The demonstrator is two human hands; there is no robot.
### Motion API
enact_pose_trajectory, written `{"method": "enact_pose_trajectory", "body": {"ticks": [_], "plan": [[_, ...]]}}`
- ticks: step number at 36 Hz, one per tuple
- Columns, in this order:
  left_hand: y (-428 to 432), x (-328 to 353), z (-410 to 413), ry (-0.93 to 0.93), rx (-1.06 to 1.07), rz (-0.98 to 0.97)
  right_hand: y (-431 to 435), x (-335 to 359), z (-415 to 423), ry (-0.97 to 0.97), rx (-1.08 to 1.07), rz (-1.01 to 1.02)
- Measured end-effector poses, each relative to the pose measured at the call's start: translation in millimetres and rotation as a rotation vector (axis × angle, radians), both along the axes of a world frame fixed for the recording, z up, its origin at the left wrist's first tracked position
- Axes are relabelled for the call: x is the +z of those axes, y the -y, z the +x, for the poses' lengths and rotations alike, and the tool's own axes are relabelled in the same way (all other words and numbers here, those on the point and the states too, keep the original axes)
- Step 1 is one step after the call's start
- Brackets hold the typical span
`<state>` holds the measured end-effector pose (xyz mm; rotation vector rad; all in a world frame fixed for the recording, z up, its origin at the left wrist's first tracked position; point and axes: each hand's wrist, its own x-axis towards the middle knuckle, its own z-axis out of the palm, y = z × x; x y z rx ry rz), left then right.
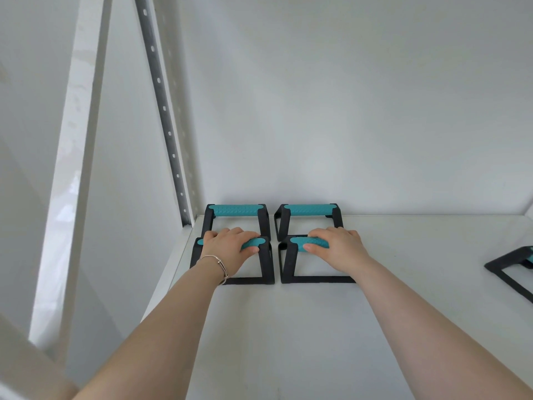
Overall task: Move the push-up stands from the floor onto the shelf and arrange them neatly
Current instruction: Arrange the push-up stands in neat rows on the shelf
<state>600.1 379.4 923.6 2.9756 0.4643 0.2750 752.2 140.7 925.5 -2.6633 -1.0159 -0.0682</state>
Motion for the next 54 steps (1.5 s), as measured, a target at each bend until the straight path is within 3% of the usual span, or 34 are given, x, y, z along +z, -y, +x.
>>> {"method": "enact_pose_trajectory", "body": {"ticks": [9, 14, 24, 33, 44, 49, 54], "plan": [[4.2, 4.9, 1.4, -0.045, 0.024, -0.021, -0.8, 5.1, -4.4, -0.029, -0.02, -0.041], [34.5, 2.3, 8.9, 0.064, 0.111, -0.041, -1.6, 6.6, -15.4, -0.036, -0.064, 0.024], [108.9, 3.0, 31.0, 0.253, 0.138, -0.007, 45.0, -5.9, -24.7, 0.26, -0.33, 0.317], [234.1, 18.7, 96.0, 0.239, 0.007, -0.023, 163.6, 12.1, 18.7, 0.36, -0.41, 0.304], [468.2, 34.5, 198.9, 0.239, -0.07, -0.167, 387.2, 34.1, 103.5, 0.4, -0.573, 0.26], [549.2, 44.2, 233.3, 0.033, 0.012, -0.435, 471.3, 42.1, 144.8, 0.301, -0.657, 0.161], [591.2, 35.8, 257.3, -0.121, 0.127, -0.634, 502.5, 30.8, 169.0, 0.014, -0.658, 0.095]]}}
